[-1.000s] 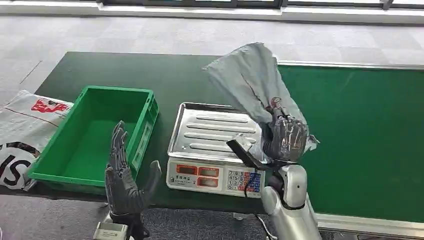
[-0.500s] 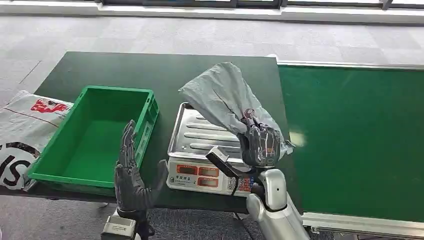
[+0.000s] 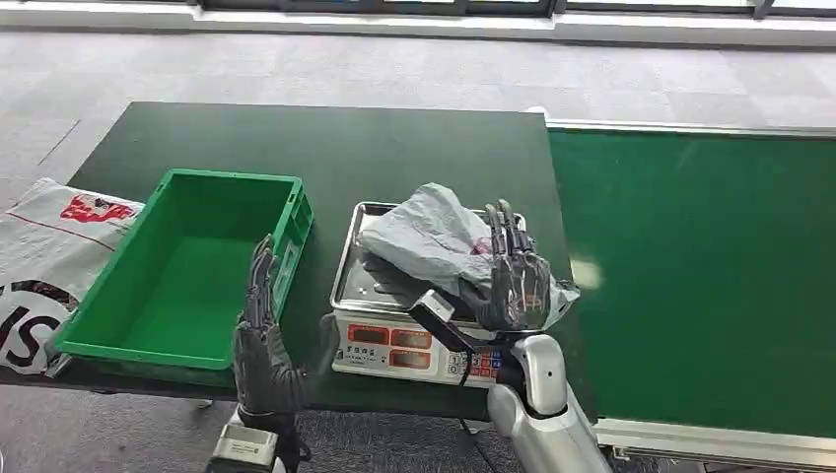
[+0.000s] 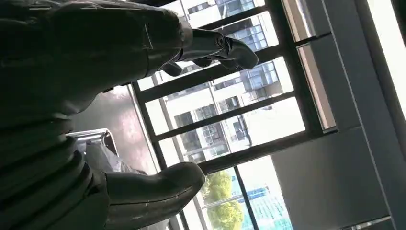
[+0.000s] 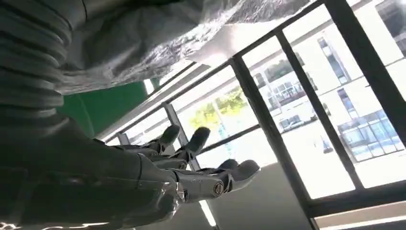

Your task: Moved the parcel from conveyor to table for the left to box.

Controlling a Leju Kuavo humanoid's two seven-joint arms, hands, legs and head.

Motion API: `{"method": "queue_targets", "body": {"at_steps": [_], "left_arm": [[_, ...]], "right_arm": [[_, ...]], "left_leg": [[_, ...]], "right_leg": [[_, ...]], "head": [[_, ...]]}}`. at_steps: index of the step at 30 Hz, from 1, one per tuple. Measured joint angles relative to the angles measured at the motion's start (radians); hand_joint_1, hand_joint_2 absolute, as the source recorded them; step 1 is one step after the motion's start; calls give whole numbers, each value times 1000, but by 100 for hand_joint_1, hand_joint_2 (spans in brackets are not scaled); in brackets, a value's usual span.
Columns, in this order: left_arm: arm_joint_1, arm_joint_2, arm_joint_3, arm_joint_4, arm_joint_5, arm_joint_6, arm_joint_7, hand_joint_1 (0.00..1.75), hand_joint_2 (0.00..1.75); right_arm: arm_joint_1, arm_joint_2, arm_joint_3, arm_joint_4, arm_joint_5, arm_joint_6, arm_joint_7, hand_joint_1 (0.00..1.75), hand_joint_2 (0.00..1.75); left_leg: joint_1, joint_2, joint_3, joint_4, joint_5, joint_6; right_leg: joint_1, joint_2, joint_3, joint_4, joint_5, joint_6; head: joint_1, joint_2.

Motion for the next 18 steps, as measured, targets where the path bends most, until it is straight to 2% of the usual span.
{"method": "queue_targets", "body": {"at_steps": [11, 13, 18], "left_arm": [[-8, 4, -14, 4, 0, 1, 0, 0, 175], [-8, 4, -14, 3, 0, 2, 0, 0, 175], [-15, 4, -15, 6, 2, 1, 0, 0, 175]], "right_arm": [[26, -12, 0, -37, -18, 14, -18, 0, 175], [26, -14, 0, -47, -63, 0, -59, 0, 175], [38, -16, -4, -129, -256, -165, -230, 0, 175]], "left_leg": [[0, 0, 0, 0, 0, 0], [0, 0, 0, 0, 0, 0], [0, 0, 0, 0, 0, 0]], "right_leg": [[0, 0, 0, 0, 0, 0], [0, 0, 0, 0, 0, 0], [0, 0, 0, 0, 0, 0]], "head": [[0, 0], [0, 0], [0, 0]]}}
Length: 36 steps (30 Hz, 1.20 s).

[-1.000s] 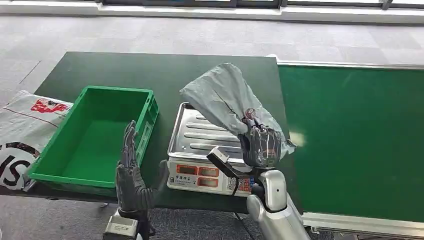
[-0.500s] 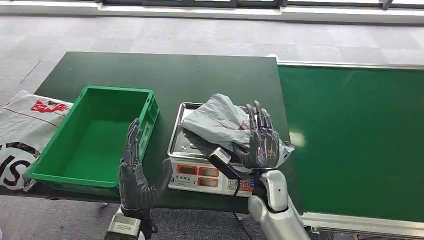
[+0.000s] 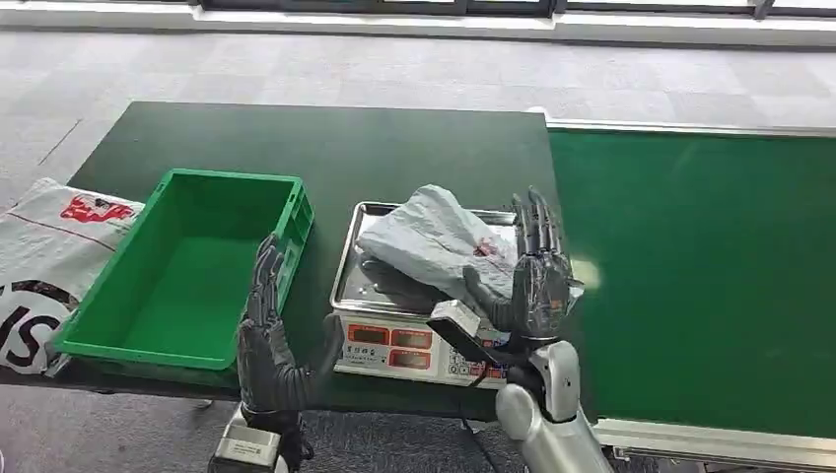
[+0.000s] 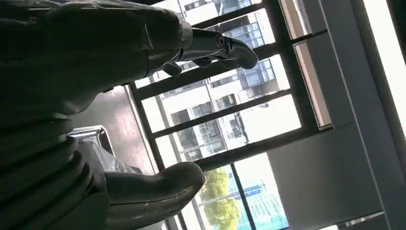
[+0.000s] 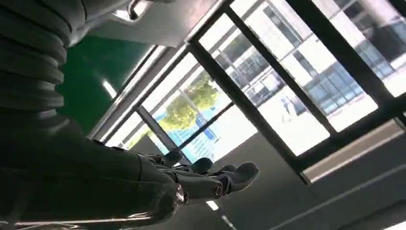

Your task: Moved the parcel from conveyor to table for the left to box.

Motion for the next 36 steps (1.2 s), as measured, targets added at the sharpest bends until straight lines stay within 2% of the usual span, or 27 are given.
{"method": "queue_targets", "body": {"at_steps": [7, 9, 12, 16, 20, 23, 33, 36], "left_arm": [[-21, 0, -15, 18, 19, 0, 0, 0, 175], [-25, 0, -18, 23, 19, 1, 0, 0, 175], [-32, 0, -25, 32, 31, 10, 0, 0, 175], [-40, 0, -33, 42, 16, 23, 1, 0, 175], [-52, 5, -34, 56, -132, 40, 41, 0, 175], [-63, 11, -34, 67, -177, 40, 56, 0, 175], [-78, 21, -35, 88, -184, 43, 63, 0, 175], [-93, 26, -38, 97, -304, 48, 107, 0, 175]], "right_arm": [[35, -5, -19, -98, -181, -55, -138, 0, 175], [40, -6, -24, -114, -190, -55, -153, 0, 175], [58, 0, -56, -143, -191, -55, -259, 0, 175], [92, 59, -148, -226, -111, -56, -391, 0, 175], [105, 127, -255, -415, -36, -59, -402, 0, 175], [115, 146, -296, -522, -23, -59, -405, 0, 175], [132, 149, -340, -630, -20, -59, -406, 0, 175], [137, 151, -349, -668, -25, -57, -406, 0, 175]], "left_leg": [[0, 0, 0, 0, 0, 0], [0, 0, 0, 0, 0, 0], [0, 0, 0, 0, 0, 0], [0, 0, 0, 0, 0, 0], [0, 0, 0, 0, 0, 0], [0, 0, 0, 0, 0, 0], [0, 0, 1, 0, 0, 0], [0, -1, 0, 0, 0, 0]], "right_leg": [[0, 0, 0, 0, 0, 0], [0, 0, 0, 0, 0, 0], [0, 0, 1, 0, 0, 0], [0, 0, 0, 0, 0, 0], [0, 0, 0, 0, 0, 0], [0, 0, 1, 0, 0, 0], [0, 0, 1, 0, 0, 0], [0, -1, 1, 0, 0, 0]], "head": [[0, 0], [0, 0], [0, 0], [0, 0], [0, 0], [0, 0], [0, 0], [0, 0]]}}
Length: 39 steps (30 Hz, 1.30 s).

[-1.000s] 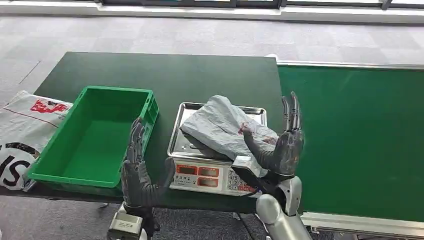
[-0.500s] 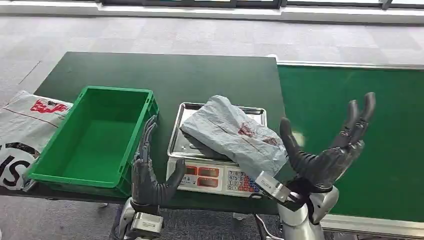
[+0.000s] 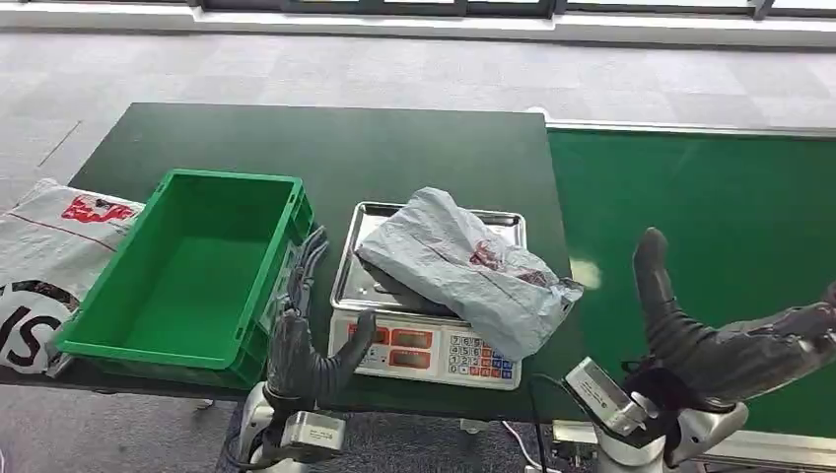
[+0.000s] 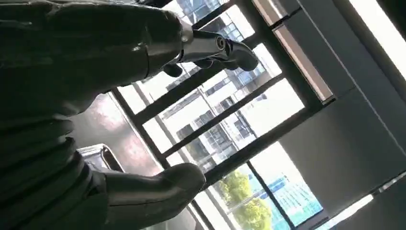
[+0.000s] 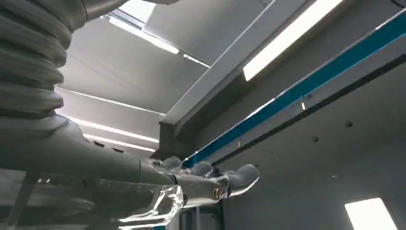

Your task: Moved the parcel from conveyor to table for the left to box.

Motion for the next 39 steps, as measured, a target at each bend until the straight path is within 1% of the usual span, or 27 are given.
{"method": "queue_targets", "body": {"at_steps": [2, 4, 7, 10, 12, 14, 18, 24, 33, 39], "left_arm": [[-32, 9, -1, 20, -160, 19, 39, 0, 175], [-97, 18, -1, 81, -325, 41, 84, 0, 175], [-226, 33, -14, 203, -495, 49, 151, 0, 175], [-353, 35, -39, 339, -630, 41, 199, 0, 175], [-441, 34, -73, 462, -763, 58, 244, 0, 175], [-508, 29, -104, 572, -812, 79, 262, 0, 175], [-590, 9, -141, 725, -841, 97, 280, 0, 175], [-640, -12, -168, 840, -843, 104, 282, 0, 175], [-656, -21, -181, 891, -846, 106, 284, 0, 175], [-689, -15, -227, 930, -852, 111, 341, 0, 175]], "right_arm": [[5, 0, -11, -47, -34, 0, 0, 0, 175], [7, 0, -11, -69, -67, -2, 1, 0, 175], [6, 0, -11, -73, -92, 0, 0, 0, 175], [4, 0, -11, -68, -115, 0, 0, 0, 175], [-8, 0, -19, -61, -115, 1, 0, 0, 175], [-28, 1, -43, -58, -109, 1, 0, 0, 175], [-31, 3, -85, -57, -114, 1, 0, 0, 175], [-31, 3, -126, -57, -116, 1, 0, 0, 175], [-31, 3, -144, -57, -119, 1, 0, 0, 175], [-31, 3, -161, -56, -122, 1, 0, 0, 175]], "left_leg": [[0, -1, 0, 0, 0, 0], [0, -1, 0, 0, 0, 0], [0, -1, 0, 0, 2, 0], [0, -1, 0, 0, 4, 1], [0, -1, -1, 0, 5, 0], [0, 0, 0, 0, 6, 0], [0, 0, -1, 1, 6, 0], [0, 0, -2, 1, 6, 0], [0, 0, -2, 1, 6, 0], [0, 0, -2, 1, 6, 0]], "right_leg": [[0, -1, 1, 0, 0, 0], [0, -1, 1, 0, 0, 0], [0, -1, 1, 0, 1, 0], [0, -1, 1, 0, 4, 1], [0, -1, 0, 0, 5, 1], [0, 0, 0, 0, 6, 1], [0, 0, 0, 0, 6, 1], [0, 0, -1, 0, 6, 1], [0, 0, -1, 0, 6, 1], [0, 0, -1, 0, 6, 1]], "head": [[0, 0], [0, 0], [0, 0], [1, 0], [1, 0], [0, 0], [1, 0], [0, 0], [0, 0], [0, 0]]}}
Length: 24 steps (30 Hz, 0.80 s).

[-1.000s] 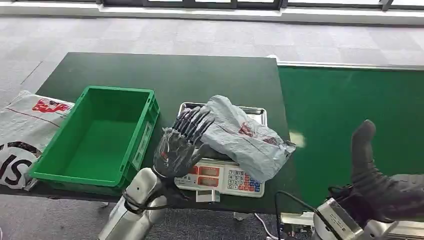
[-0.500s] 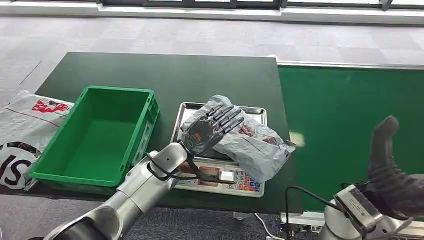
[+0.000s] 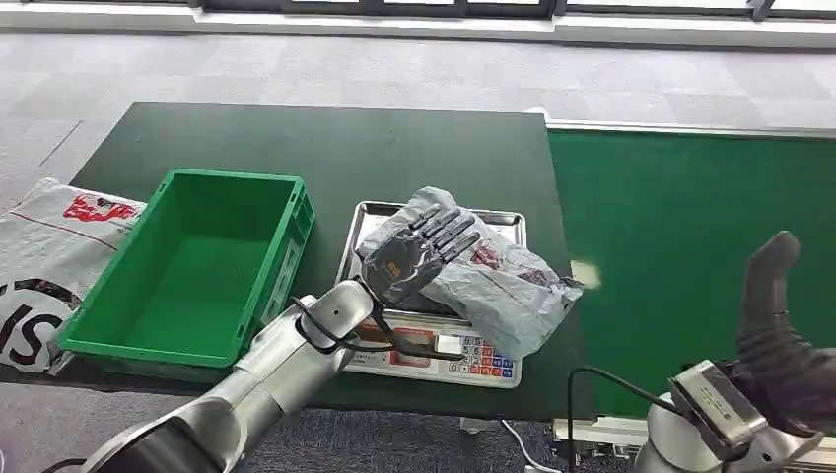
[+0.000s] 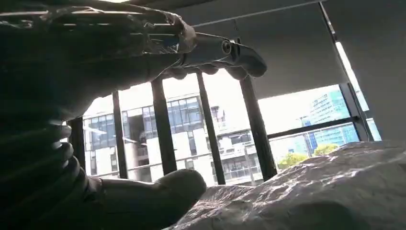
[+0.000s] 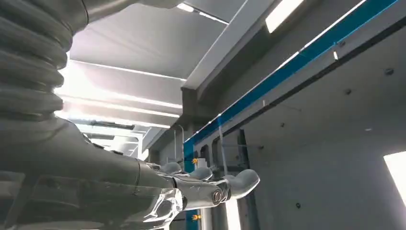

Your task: Moved the parcel from conveyor to table for the left to box.

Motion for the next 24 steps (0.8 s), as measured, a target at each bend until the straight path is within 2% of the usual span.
{"method": "queue_targets", "body": {"at_steps": [4, 7, 9, 12, 16, 24], "left_arm": [[-15, 11, -5, 16, 115, -53, -172, 0, 175], [-19, 35, 29, -17, 331, -162, -339, 0, 175], [-24, 57, 61, -62, 428, -218, -404, 0, 175], [-26, 87, 96, -122, 486, -276, -432, 0, 175], [0, 135, 108, -213, 482, -357, -408, 0, 175], [31, 176, 111, -282, 486, -388, -397, 0, 175]], "right_arm": [[-2, 0, -21, 9, 3, 0, 0, 0, 175], [-5, 1, -44, 19, 5, 0, 0, 0, 175], [-5, 1, -56, 25, 6, 0, 0, 0, 175], [-10, 2, -66, 32, 13, 0, 0, 0, 175], [-13, 2, -71, 44, 28, 0, 0, 0, 175], [-15, 2, -71, 58, 35, 0, 0, 0, 175]], "left_leg": [[0, 0, 0, 0, 0, 0], [0, 0, 0, 0, 0, 0], [0, 0, 0, 0, 0, 0], [0, 0, 0, 0, 0, -1], [0, 0, 0, 0, 0, -1], [0, 0, 0, 0, 0, -1]], "right_leg": [[0, 0, 0, 0, 0, 0], [0, 0, 0, 0, 0, 0], [1, 0, 0, 0, 0, 0], [1, 0, 0, 1, 0, 0], [1, 0, 0, 1, 0, 0], [0, 0, 0, 0, 0, 0]], "head": [[0, 0], [0, 0], [0, 0], [0, 0], [0, 0], [0, 0]]}}
